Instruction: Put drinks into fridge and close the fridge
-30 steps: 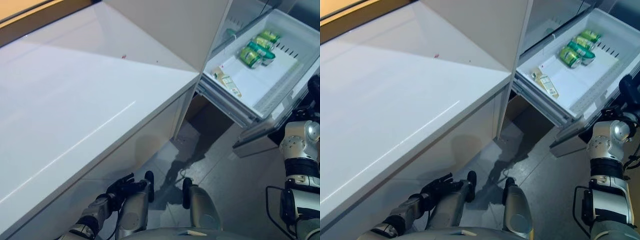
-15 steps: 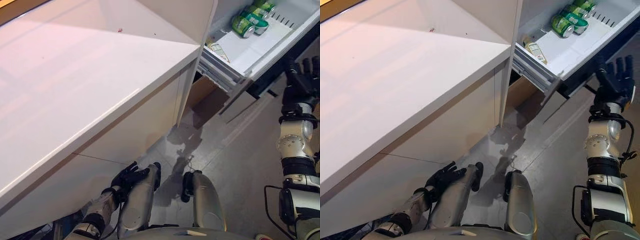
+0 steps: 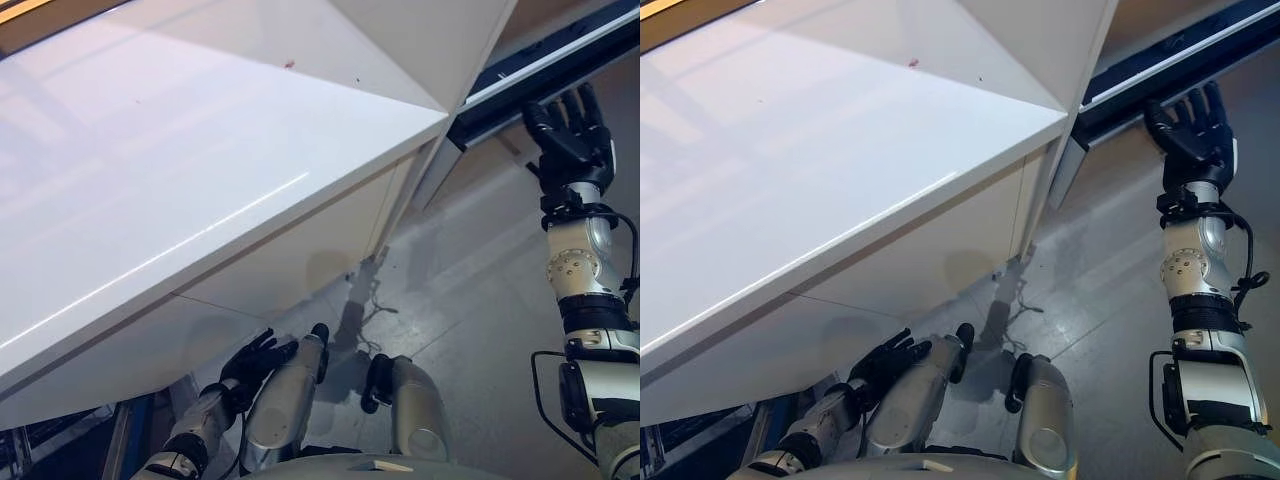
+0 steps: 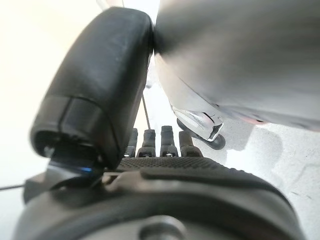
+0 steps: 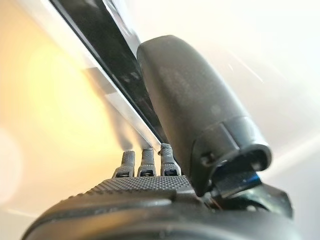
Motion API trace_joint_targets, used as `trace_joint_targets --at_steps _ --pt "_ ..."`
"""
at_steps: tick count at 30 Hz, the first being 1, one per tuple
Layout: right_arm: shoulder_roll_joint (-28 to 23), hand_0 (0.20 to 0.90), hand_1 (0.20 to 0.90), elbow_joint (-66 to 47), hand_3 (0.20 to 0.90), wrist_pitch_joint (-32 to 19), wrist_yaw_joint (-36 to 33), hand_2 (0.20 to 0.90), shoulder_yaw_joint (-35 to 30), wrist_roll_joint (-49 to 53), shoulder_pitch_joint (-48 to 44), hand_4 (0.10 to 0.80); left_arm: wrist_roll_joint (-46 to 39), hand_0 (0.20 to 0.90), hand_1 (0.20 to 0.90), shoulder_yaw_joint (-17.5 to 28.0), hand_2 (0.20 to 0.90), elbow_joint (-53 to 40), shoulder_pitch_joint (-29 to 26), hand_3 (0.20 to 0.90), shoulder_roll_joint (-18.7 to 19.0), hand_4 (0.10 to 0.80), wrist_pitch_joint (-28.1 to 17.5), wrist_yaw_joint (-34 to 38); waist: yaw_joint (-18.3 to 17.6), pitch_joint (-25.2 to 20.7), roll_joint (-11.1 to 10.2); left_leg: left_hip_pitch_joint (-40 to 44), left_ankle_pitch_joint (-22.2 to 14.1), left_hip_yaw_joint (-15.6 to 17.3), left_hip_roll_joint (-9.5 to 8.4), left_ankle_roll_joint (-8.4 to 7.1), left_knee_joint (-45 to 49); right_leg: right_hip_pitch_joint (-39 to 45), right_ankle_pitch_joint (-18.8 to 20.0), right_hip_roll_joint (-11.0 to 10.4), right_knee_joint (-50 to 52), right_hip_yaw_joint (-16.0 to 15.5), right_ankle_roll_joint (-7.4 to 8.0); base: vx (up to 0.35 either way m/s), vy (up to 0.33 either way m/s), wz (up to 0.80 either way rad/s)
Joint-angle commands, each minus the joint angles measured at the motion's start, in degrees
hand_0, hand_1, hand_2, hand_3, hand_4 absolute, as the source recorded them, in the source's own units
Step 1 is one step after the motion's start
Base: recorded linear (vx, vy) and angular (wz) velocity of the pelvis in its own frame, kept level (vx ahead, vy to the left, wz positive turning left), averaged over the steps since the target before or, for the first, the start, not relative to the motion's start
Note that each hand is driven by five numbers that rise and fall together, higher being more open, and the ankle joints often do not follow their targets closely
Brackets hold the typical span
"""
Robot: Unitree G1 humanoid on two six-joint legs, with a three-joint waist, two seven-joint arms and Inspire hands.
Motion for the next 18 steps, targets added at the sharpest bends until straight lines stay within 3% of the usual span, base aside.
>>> trace_joint_targets --at_steps 1,7,12,14,18 --pt "-1.5 0.9 0.9 -6.6 0.9 -2.3 7.6 0.9 5.1 -3.8 -10.9 0.8 3.3 0.9 0.9 -1.9 0.9 -1.3 9.0 0.9 3.5 0.8 -0.4 -1.0 5.2 -4.6 -1.4 4.6 -5.2 2.3 0.31 4.75 -2.4 2.3 2.2 1.3 0.2 2.5 -1.89 0.099 -0.008 0.17" --pt "-0.8 0.9 0.9 -7.5 0.9 -6.7 2.5 0.9 4.4 -6.4 -11.0 0.8 5.5 0.9 0.9 -2.1 0.9 -1.1 9.7 0.9 3.7 0.8 -0.4 -1.7 5.2 -6.1 -1.7 7.8 -4.8 2.2 0.59 4.9 -5.7 5.5 3.4 1.3 -3.8 2.4 -0.78 0.088 -0.016 0.09" --pt "1.6 0.9 0.9 -17.9 0.9 -10.5 -7.6 0.9 2.7 -18.2 -6.8 0.8 7.7 0.9 0.9 -1.1 0.9 -0.7 10.1 0.9 4.2 0.8 0.2 -1.9 2.7 -8.5 -2.3 11.0 -3.6 3.9 1.44 5.1 -10.2 8.0 7.5 1.9 -12.1 4.6 1.17 0.033 -0.034 -0.02" --pt "2.1 0.9 0.9 -20.3 0.9 -9.7 -10.7 0.9 2.5 -20.5 -5.3 0.8 7.6 0.9 0.9 -0.7 0.9 -0.5 10.0 0.9 4.2 0.8 0.2 -1.7 1.8 -9.2 -2.4 12.1 -3.2 4.7 1.87 5.05 -11.7 8.6 8.6 2.3 -14.6 5.4 1.66 -0.017 -0.02 -0.22" --pt "4.7 0.9 0.9 -25.5 0.9 -7.3 -13.4 0.9 1.3 -15.7 1.5 0.8 7.0 0.9 0.9 0.2 0.9 -0.8 9.1 0.9 3.7 0.8 0.6 -0.8 -1.4 -11.8 -3.1 14.6 -2.5 7.2 2.88 4.75 -15.4 10.4 11.4 3.3 -21.3 7.8 2.78 -0.032 -0.04 -0.29"
